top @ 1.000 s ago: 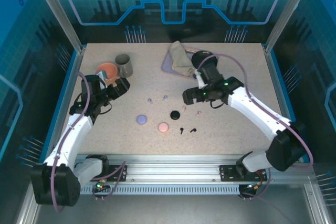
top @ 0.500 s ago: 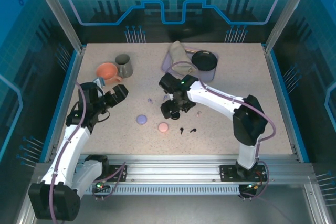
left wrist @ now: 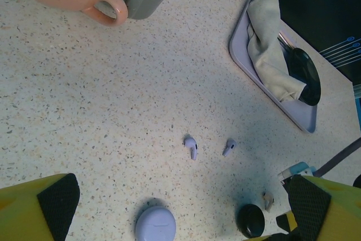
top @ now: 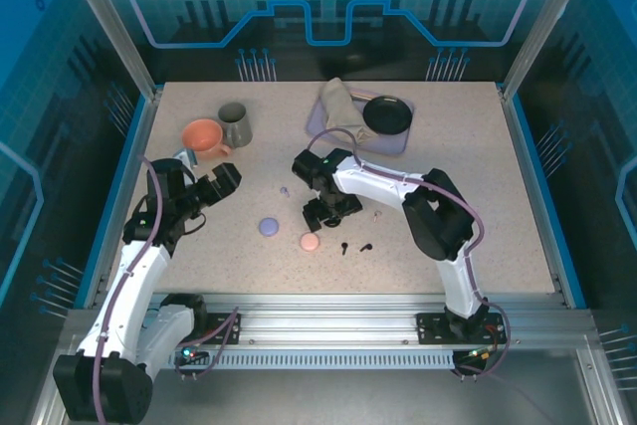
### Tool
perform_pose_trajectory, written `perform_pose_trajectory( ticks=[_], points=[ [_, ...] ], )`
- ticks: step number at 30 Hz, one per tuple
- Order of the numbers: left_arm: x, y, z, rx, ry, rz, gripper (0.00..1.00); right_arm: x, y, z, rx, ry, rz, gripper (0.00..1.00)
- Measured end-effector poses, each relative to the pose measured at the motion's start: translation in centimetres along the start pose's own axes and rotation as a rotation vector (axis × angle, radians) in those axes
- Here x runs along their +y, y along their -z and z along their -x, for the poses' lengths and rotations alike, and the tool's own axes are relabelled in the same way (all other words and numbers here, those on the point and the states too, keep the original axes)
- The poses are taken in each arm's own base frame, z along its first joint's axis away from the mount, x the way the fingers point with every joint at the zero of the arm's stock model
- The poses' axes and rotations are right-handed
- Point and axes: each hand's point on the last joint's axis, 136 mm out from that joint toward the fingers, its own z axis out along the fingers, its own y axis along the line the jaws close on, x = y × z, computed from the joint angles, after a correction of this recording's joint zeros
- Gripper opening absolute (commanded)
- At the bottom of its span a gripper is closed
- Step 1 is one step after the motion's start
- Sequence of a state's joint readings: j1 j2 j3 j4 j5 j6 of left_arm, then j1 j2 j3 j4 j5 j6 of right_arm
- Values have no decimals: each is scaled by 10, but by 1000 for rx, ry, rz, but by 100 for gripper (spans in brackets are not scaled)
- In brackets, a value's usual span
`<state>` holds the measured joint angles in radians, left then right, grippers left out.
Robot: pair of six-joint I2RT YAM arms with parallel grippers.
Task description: Insert wireless bluetooth earbuds into charging case
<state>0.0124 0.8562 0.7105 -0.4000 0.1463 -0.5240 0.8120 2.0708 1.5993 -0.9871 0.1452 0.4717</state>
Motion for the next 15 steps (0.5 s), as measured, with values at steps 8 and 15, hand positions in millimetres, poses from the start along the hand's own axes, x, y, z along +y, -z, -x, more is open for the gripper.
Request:
perform_pose_trajectory(
  ticks=[8,15],
  points=[
    [1,-2,-1,6,2,5,99,-6,-1,6,9,-19,-1,85],
    [3,-3,-1,8,3,13,99,-5,-11,6,36,-19,-12,80]
  ],
)
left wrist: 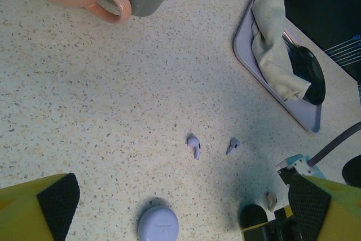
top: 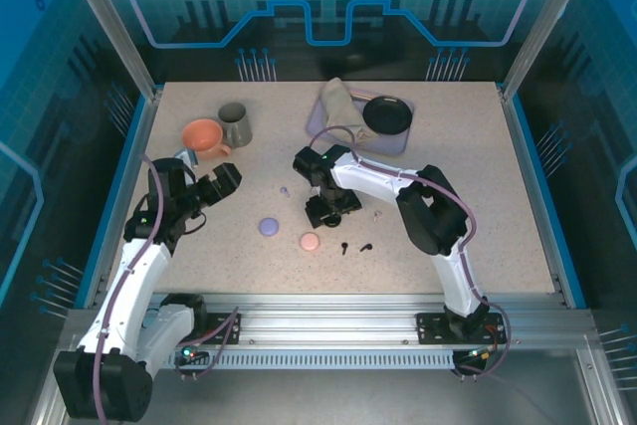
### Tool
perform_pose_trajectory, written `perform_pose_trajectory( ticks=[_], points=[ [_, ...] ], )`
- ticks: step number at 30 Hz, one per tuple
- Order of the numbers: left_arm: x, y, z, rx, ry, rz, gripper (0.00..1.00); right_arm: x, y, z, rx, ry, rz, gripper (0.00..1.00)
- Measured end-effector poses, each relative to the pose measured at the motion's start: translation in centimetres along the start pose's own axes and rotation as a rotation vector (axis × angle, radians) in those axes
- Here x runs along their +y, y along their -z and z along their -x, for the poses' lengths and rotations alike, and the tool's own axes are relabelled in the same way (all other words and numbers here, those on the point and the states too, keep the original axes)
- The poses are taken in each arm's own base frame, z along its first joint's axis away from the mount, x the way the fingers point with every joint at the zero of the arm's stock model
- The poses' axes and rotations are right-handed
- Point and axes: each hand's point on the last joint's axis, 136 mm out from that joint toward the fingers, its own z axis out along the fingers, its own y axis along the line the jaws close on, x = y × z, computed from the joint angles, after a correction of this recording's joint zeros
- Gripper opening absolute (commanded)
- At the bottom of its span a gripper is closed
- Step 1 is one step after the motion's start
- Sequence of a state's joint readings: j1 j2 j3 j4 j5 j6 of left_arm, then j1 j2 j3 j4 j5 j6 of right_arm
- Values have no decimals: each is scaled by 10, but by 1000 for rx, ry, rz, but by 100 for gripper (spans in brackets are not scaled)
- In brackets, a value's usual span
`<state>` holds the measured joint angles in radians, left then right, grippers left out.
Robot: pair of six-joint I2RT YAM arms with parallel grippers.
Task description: Insert wireless bluetooth earbuds into charging case
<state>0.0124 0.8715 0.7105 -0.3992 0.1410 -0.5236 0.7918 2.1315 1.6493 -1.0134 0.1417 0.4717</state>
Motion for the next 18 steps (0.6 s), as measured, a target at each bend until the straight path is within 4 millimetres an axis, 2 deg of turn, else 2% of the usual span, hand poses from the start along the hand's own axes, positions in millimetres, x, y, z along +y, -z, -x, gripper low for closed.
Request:
perform_pose_trajectory(
  ticks=[6,18],
  points=[
    [1,0,1,-4,0,5,99,1,-4,3,5,-1,-2,74],
    [1,0,1,-3,-1,5,99,3,-15,6,26,0,-9,70]
  ],
)
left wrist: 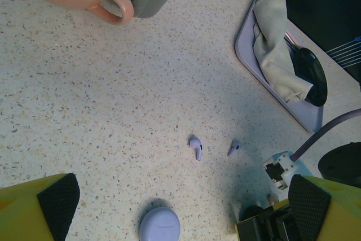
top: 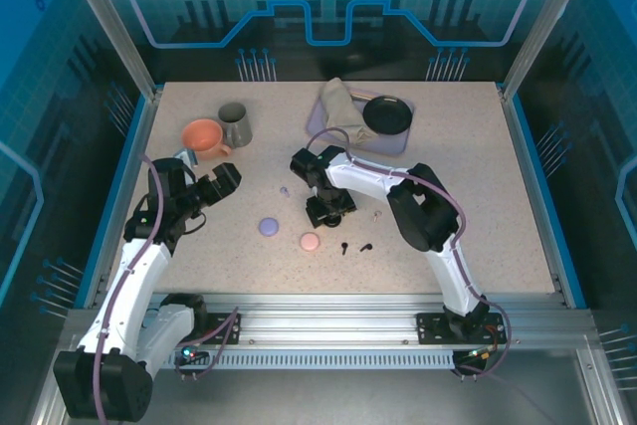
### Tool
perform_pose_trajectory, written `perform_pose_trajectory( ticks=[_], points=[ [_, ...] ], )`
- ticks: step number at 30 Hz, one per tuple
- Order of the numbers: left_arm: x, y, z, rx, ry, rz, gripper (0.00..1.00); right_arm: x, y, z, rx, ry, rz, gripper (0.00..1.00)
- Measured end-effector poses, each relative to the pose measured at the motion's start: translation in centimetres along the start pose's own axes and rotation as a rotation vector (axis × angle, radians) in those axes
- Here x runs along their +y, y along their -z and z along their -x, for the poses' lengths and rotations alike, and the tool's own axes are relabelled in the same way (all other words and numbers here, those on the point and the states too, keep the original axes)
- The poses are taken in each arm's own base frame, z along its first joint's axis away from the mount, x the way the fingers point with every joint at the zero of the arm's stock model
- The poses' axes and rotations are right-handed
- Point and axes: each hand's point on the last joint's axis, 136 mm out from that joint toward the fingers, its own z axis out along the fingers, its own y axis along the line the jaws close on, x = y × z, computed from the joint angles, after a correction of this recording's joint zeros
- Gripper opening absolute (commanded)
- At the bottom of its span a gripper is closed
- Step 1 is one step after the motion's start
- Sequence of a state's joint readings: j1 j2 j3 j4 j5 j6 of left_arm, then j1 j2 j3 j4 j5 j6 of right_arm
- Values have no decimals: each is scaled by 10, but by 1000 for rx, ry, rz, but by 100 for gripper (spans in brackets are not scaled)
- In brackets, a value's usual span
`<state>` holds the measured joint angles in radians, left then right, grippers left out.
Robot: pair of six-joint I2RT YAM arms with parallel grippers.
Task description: Insert wireless bluetooth earbuds into charging case
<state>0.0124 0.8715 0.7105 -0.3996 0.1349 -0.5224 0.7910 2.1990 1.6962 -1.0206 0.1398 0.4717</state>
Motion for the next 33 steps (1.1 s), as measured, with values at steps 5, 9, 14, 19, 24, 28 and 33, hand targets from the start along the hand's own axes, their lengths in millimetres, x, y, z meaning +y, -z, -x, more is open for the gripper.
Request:
perform_pose_trajectory(
  ticks=[5,9,14,19,24,28,33],
  points=[
    [0,0,0,0,0,0,99,1,0,0,1,-1,6,66],
    [0,0,0,0,0,0,99,2,0,0,3,-3,10,64],
    [0,0,0,-1,-1,1,99,3,-1,-1,7,-4,15,59],
    [1,0,1,-4,-1,6,99,4,-1,0,6,-4,20,53],
    [1,0,1,-4,-1,6,99,4,-1,0,6,-3,20,49],
    [1,0,1,-4,-1,6,99,4,-1,0,6,-2,19,48],
    [-1,0,-1,4,-1,-4,99,3,0,0,0,13,17,48]
  ],
)
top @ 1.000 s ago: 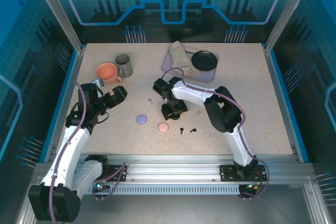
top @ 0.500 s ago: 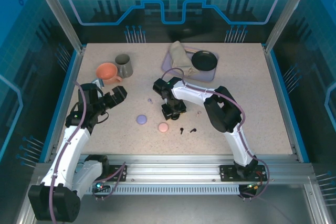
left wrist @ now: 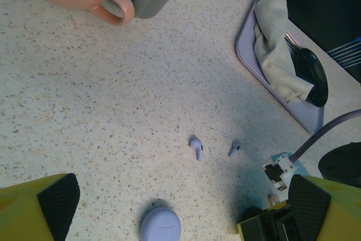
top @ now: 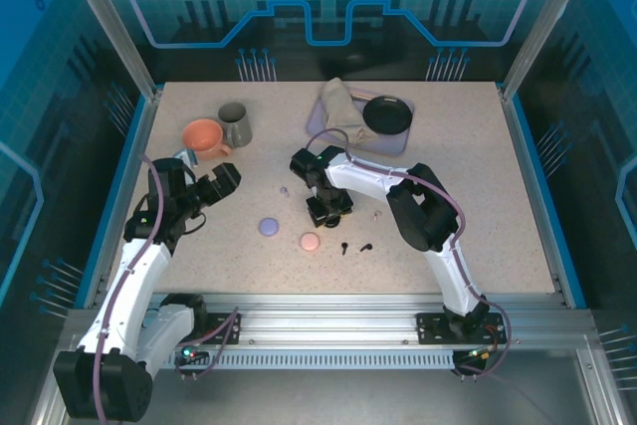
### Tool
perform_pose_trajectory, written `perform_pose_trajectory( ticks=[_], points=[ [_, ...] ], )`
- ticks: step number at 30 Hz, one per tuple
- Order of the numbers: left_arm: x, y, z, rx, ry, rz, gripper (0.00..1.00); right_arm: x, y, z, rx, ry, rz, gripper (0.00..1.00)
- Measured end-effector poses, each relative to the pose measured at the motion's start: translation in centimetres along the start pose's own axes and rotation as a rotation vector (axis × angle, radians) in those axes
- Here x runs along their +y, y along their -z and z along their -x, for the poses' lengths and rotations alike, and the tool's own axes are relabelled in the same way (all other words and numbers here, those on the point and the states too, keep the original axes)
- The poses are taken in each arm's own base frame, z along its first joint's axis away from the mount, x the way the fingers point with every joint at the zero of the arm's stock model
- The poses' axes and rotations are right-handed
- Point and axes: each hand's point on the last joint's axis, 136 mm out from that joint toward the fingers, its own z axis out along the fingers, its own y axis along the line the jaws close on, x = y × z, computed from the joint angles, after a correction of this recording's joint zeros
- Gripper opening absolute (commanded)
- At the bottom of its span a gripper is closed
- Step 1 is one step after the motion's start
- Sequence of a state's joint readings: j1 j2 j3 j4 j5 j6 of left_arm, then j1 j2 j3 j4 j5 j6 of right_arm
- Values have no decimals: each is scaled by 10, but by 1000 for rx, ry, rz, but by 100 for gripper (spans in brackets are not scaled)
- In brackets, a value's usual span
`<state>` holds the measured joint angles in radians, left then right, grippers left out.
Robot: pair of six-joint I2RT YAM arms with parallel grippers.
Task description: Insert wireless bluetooth earbuds into charging case
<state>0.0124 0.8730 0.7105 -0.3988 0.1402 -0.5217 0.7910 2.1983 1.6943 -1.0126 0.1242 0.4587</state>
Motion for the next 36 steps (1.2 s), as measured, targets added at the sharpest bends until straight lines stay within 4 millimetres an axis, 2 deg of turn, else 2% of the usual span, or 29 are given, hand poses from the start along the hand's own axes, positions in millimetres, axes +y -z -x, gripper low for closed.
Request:
perform_pose_trajectory(
  ticks=[7,12,18,24,28,33,36],
  points=[
    [-10,-15,-16,107,17,-70,99,-7,3,-2,-48,88,-18,46],
    [-20,-26,-29,201,41,-142,98,-13,21,-6,-121,199,-15,44],
    [-40,-39,-42,319,71,-261,92,-19,67,-10,-318,326,21,44],
    [-79,-42,-52,431,50,-383,86,-24,120,-19,-560,444,49,44],
    [-114,-35,-55,476,2,-472,84,-25,157,-27,-710,530,54,44],
    [-157,-18,-57,506,-60,-577,82,-21,207,-32,-892,641,52,44],
    [-178,-7,-57,512,-91,-627,82,-19,227,-37,-962,700,49,44]
  ],
)
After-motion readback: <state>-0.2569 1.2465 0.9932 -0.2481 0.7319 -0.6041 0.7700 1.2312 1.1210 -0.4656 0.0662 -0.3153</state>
